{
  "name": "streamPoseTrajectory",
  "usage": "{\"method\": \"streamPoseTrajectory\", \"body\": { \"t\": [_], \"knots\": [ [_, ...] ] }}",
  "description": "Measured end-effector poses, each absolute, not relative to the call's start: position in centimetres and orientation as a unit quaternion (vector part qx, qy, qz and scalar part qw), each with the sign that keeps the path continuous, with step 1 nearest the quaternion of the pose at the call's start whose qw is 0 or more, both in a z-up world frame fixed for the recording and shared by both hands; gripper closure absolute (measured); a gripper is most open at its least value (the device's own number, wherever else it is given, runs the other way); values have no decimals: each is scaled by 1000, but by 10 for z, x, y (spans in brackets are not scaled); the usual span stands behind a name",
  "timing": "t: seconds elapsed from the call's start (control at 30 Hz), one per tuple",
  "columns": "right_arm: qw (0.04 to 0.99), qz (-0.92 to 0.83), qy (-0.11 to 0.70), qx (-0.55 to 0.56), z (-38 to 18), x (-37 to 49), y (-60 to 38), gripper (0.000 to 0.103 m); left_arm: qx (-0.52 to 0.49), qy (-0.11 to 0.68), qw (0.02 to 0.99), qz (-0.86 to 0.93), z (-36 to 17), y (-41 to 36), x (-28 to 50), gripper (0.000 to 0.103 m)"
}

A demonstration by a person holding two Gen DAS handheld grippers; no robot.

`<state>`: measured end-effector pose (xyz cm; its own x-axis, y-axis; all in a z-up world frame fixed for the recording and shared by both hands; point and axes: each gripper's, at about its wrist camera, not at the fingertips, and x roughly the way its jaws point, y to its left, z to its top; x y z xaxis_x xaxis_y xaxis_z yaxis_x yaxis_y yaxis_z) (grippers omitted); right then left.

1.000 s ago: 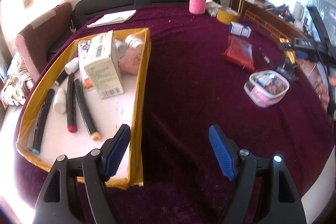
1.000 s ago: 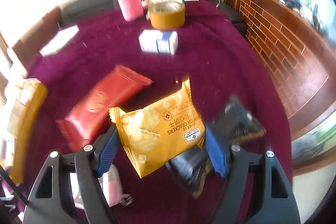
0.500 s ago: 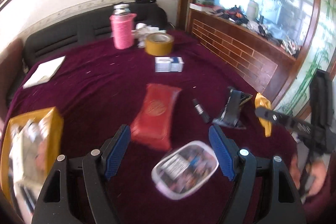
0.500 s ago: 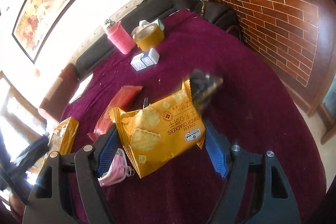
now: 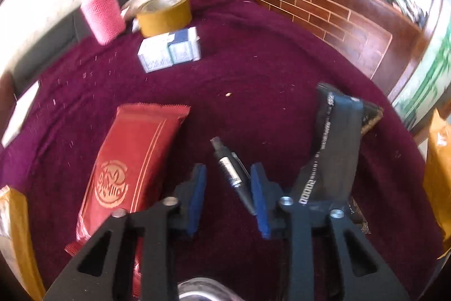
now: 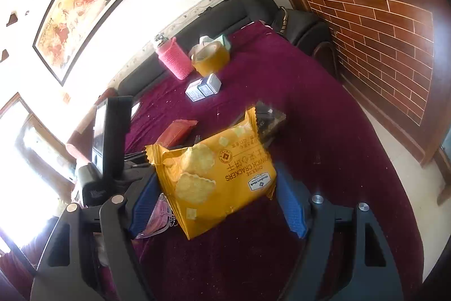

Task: Organize objects
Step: 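Grasp small black pen with left gripper while right gripper holds cracker pack, then lower black pen and cracker pack into the tray and open both grippers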

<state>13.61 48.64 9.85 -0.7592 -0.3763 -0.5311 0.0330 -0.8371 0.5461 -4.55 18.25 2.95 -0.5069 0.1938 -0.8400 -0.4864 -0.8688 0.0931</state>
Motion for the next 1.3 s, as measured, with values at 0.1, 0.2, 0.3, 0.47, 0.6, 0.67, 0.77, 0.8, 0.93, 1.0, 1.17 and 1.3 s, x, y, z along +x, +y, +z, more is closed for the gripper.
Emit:
{"method": "streamPoseTrajectory", "body": {
  "t": [0.1, 0.2, 0.3, 0.47, 0.6, 0.67, 0.77, 0.8, 0.93, 1.0, 1.17, 1.3],
  "knots": [
    [121, -897, -269, 330, 94, 132, 487, 26, -457, 180, 203, 847, 23, 194, -40, 94],
    [124, -893, -275, 334, 90, 131, 486, 26, -453, 166, 210, 850, 27, 191, -38, 94],
    [122, -893, -272, 337, 89, 134, 484, 26, -446, 138, 215, 858, 40, 181, -37, 94],
    [120, -896, -265, 337, 96, 138, 477, 26, -425, 89, 232, 870, 67, 150, -22, 94],
    [135, -899, -246, 335, 108, 140, 456, 27, -406, 43, 240, 881, 90, 110, -1, 94],
    [150, -900, -233, 335, 116, 141, 439, 27, -397, 20, 239, 886, 100, 84, 11, 94],
    [177, -900, -209, 338, 126, 143, 406, 27, -382, -11, 229, 895, 114, 36, 36, 94],
    [188, -898, -203, 340, 129, 143, 395, 27, -379, -18, 223, 898, 117, 20, 43, 94],
    [236, -888, -173, 354, 139, 144, 340, 27, -362, -33, 160, 918, 123, -59, 73, 94],
    [262, -882, -154, 360, 143, 148, 310, 27, -355, -38, 116, 927, 124, -102, 88, 94],
    [331, -856, -106, 383, 144, 155, 223, 26, -354, -44, 16, 934, 108, -186, 113, 94],
    [369, -833, -62, 407, 136, 160, 155, 26, -377, -60, -35, 923, 79, -236, 120, 94]
  ]
}}
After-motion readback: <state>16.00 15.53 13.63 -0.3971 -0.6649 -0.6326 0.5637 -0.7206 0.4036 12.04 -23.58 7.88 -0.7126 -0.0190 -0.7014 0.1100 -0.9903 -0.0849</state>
